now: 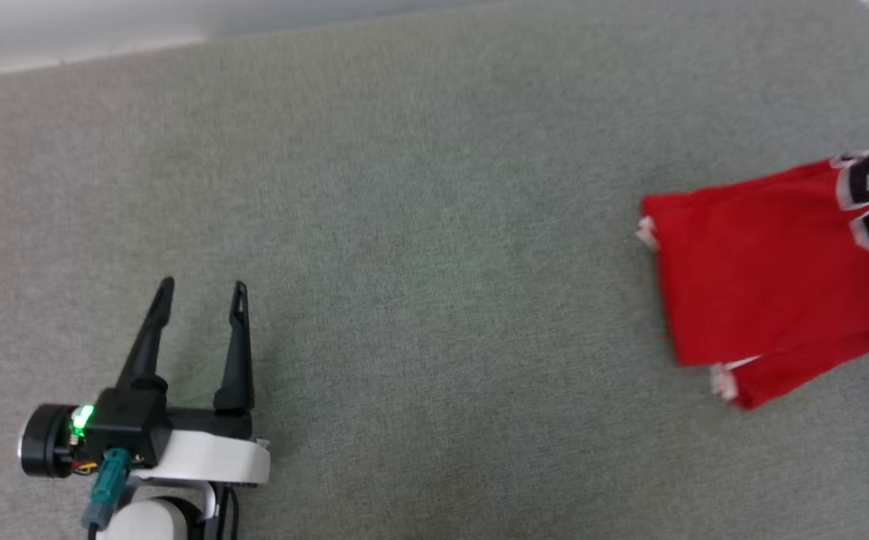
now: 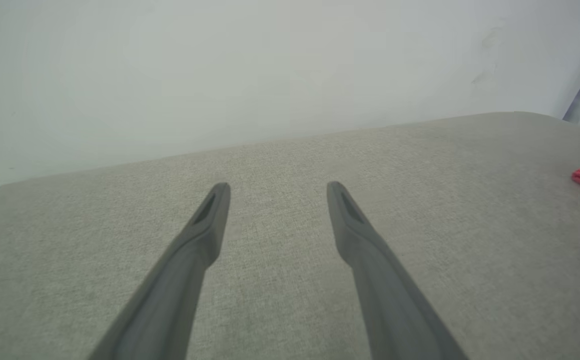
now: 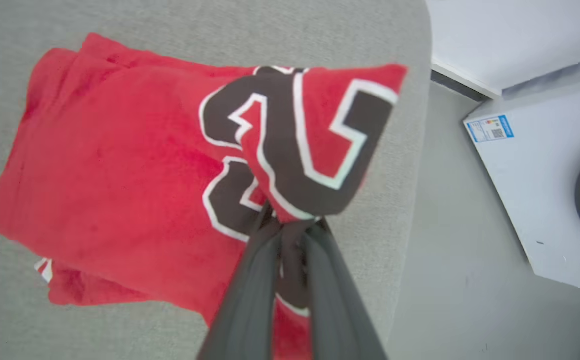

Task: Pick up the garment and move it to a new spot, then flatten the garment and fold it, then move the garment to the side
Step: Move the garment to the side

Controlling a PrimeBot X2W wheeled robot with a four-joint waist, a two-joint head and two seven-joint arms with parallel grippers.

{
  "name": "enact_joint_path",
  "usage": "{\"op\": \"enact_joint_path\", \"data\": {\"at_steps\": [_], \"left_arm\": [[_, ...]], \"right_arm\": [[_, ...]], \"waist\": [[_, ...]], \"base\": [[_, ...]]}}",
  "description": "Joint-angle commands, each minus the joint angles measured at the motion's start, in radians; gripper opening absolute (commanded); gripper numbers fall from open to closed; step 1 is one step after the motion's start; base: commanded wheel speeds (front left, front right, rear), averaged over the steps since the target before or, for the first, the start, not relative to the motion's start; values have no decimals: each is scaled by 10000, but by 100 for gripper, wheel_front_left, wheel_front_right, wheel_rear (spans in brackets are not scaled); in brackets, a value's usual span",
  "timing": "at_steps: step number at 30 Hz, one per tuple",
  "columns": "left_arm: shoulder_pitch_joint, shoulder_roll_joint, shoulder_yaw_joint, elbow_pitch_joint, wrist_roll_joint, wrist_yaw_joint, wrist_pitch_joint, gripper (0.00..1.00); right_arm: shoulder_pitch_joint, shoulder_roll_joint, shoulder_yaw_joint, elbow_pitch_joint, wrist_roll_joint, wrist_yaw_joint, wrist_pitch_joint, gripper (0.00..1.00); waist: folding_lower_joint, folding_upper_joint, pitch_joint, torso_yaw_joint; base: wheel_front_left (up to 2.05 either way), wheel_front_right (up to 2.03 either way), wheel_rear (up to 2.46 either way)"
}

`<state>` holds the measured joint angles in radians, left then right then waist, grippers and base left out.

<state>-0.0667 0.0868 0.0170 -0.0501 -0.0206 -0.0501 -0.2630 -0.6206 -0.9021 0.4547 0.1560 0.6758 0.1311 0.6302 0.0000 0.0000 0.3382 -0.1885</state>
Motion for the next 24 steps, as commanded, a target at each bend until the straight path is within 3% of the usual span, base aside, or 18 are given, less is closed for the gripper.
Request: {"op": "enact_joint_path", "data": {"at_steps": [1,11,20,21,22,24], "left_arm": [[-238,96,66,-92,51,-39,-23,100],[-853,377,159,-642,81,-224,-23,100],[-913,426,252,-856,40,-244,-23,100],[-880,403,256,-836,37,-228,-23,100],[-844,378,233,-800,35,-214,-23,100],[-795,332,207,-734,11,-210,-23,100]], "right_arm": [[-238,16,-310,374,-167,-7,-86,0],[-841,309,-2878,2546,-1721,-10,-267,0],[-778,1015,-4439,3348,-2722,-10,-388,0],[-803,1145,-4606,3402,-2813,-9,-475,35],[-791,1257,-4690,3415,-2956,-9,-559,100],[-656,1392,-4708,3402,-3174,-9,-617,100]], "waist": [[0,0,611,94],[0,0,1993,277],[0,0,2091,223],[0,0,2021,203],[0,0,1934,194],[0,0,1689,200]], "base": [[0,0,0],[0,0,0],[0,0,0],[0,0,0],[0,0,0],[0,0,0]]}}
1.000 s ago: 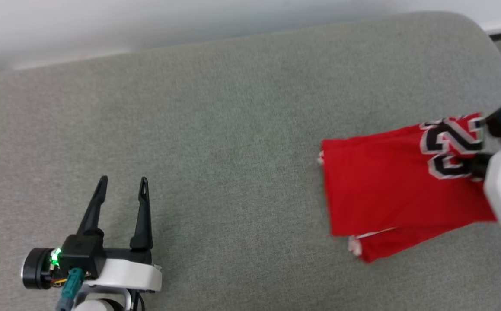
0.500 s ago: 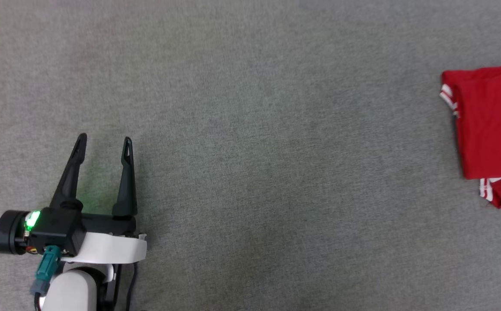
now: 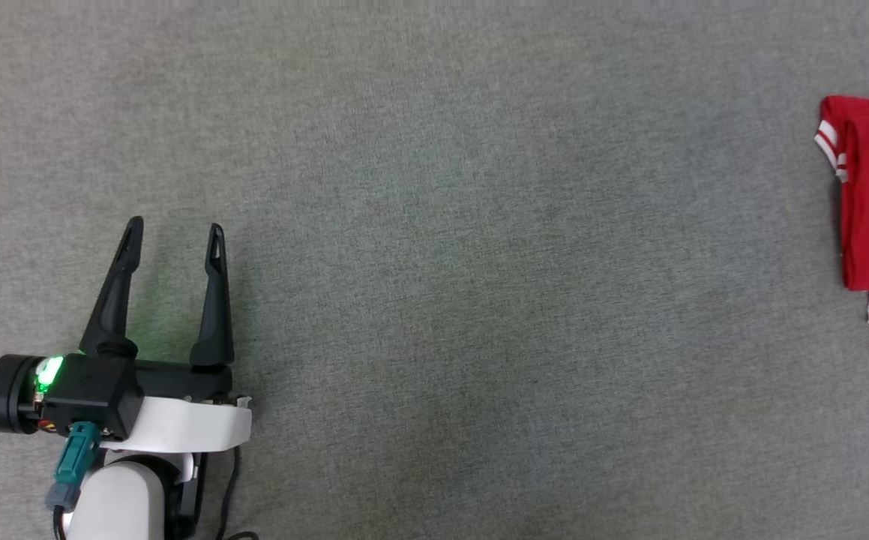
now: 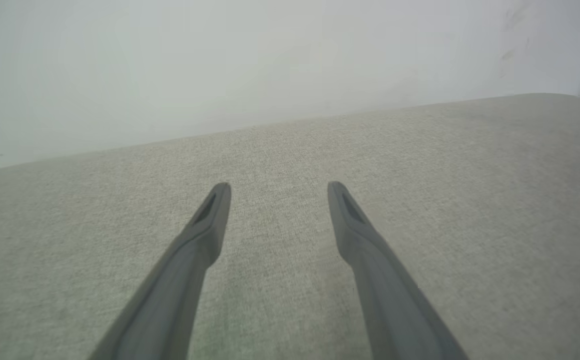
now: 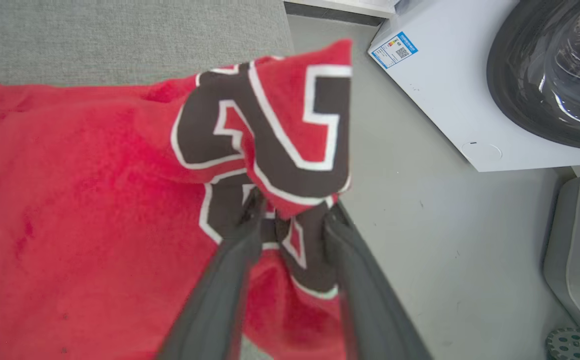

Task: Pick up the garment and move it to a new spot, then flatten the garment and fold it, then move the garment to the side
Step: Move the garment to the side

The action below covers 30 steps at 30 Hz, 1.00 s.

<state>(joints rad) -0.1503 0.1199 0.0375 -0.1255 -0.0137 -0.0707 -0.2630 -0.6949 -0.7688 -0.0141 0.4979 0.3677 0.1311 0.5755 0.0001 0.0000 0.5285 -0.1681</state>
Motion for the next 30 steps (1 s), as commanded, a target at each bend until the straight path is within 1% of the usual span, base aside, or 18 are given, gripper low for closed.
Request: {"op": "enact_joint_path", "data": {"at_steps": [1,6,10,12,15,22,25,30], "left_arm": [[62,-35,-8,48,-60,4,-23,100],[320,-183,-45,190,-100,88,-23,100],[601,-300,-49,314,-158,156,-23,100],[842,-383,-78,347,-144,244,-23,100],[1134,-473,-135,413,-178,356,-23,100],[1693,-553,-129,606,-248,417,-23,100],[1832,-578,-149,690,-245,428,-23,100],[1944,-605,-171,784,-210,397,-23,100]], "right_arm": [[154,76,-49,-63,-161,-9,-142,100],[337,-68,67,-616,-228,-9,-650,100],[451,68,-103,-1308,-317,-7,-1820,100],[398,265,-372,-1670,-346,-7,-2486,100],[565,587,-645,-2223,-682,-7,-3589,100],[1488,2161,-947,-3630,-1415,-7,-5828,100],[2116,3134,-1111,-4315,-1825,-7,-6631,100],[3075,4840,-1136,-5058,-2500,-7,-7369,100]], "waist": [[-1,0,-359,17],[-1,0,-1056,116],[-1,0,-1807,288],[-1,0,-2159,403],[-1,0,-2635,619],[-1,0,-3498,1165],[-1,0,-3769,1355],[-1,0,-3945,1539]], "base": [[0,0,0],[0,0,0],[0,0,0],[0,0,0],[0,0,0],[0,0,0],[0,0,0],[0,0,0]]}}
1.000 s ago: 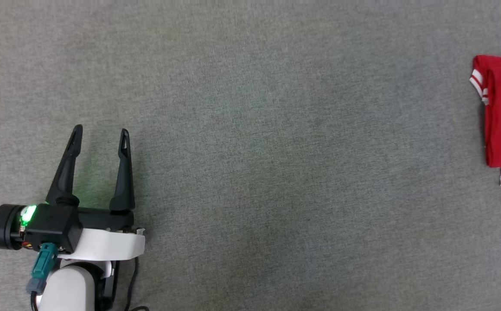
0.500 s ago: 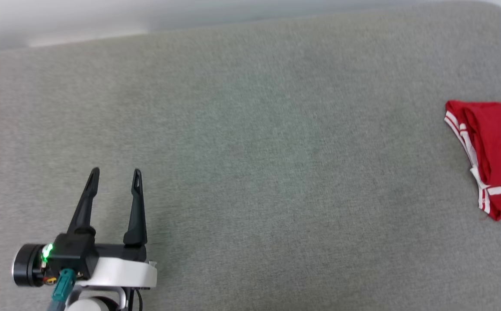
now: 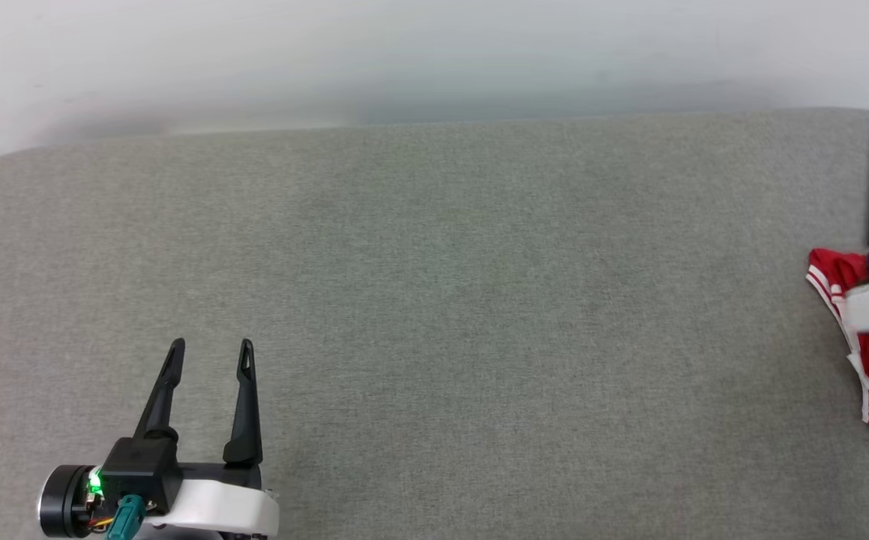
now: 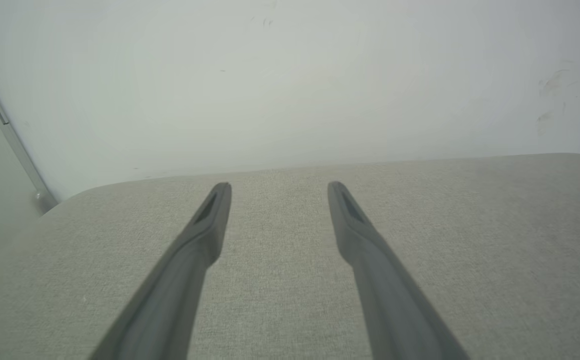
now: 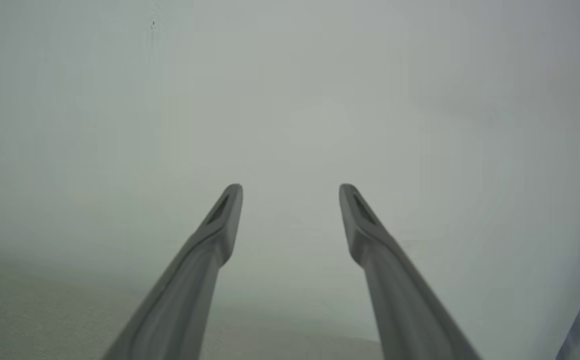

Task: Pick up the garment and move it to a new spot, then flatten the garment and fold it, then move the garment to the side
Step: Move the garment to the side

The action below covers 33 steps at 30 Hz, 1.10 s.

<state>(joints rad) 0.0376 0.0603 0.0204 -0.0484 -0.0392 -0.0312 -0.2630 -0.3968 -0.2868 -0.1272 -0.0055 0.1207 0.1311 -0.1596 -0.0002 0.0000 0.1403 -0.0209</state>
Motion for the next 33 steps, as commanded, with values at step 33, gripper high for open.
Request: {"op": "enact_joint_path", "data": {"at_steps": [33], "left_arm": [[771,-82,-90,943,-73,-289,-23,100]], "right_arm": [[4666,2380,91,935,-386,-7,-1057,100]], "waist": [[2,0,-1468,642]], "base": [[0,0,0]]}}
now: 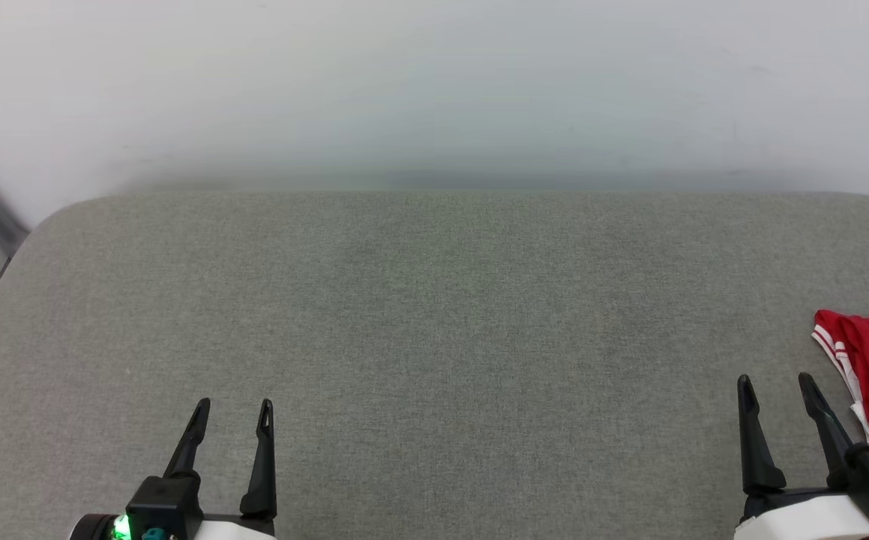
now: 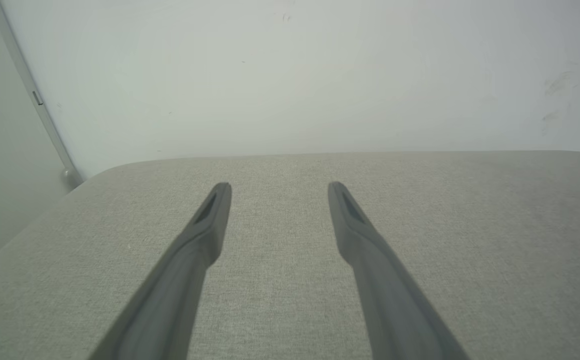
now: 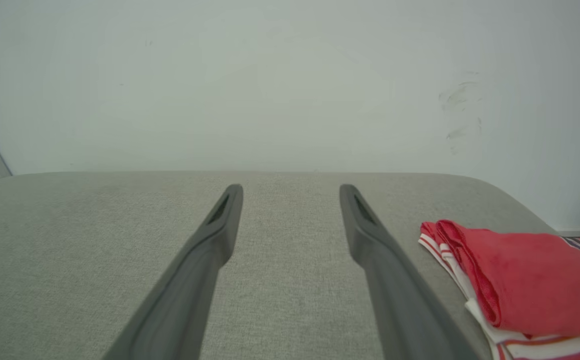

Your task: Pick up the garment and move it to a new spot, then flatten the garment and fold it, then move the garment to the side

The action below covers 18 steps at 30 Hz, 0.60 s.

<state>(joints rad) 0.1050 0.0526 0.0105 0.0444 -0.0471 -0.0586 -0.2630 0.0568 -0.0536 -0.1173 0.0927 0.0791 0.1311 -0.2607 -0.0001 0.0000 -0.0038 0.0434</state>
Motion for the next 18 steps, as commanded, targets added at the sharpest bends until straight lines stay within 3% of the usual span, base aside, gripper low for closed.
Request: {"op": "enact_joint_path", "data": {"at_steps": [1,10,11,15,18], "left_arm": [[108,-7,3,25,10,-27,-23,100],[208,-14,-17,161,46,-87,-23,100],[136,-4,-18,176,24,-81,0,0],[190,-25,-17,587,-42,-81,72,0],[41,-25,76,702,-693,-109,271,0]], "right_arm": [[207,51,-3,-60,87,-7,-49,100],[520,54,51,-70,396,-7,-45,100],[449,10,33,-38,385,0,-17,0],[503,17,26,366,438,0,57,0],[372,18,-7,454,1064,0,244,0]], "waist": [[1,0,-55,0],[1,0,-218,-14],[1,0,-220,-14],[1,0,-223,-17],[1,0,-216,-27]], "base": [[0,0,0],[0,0,0],[0,0,0],[0,0,0],[0,0,0]]}}
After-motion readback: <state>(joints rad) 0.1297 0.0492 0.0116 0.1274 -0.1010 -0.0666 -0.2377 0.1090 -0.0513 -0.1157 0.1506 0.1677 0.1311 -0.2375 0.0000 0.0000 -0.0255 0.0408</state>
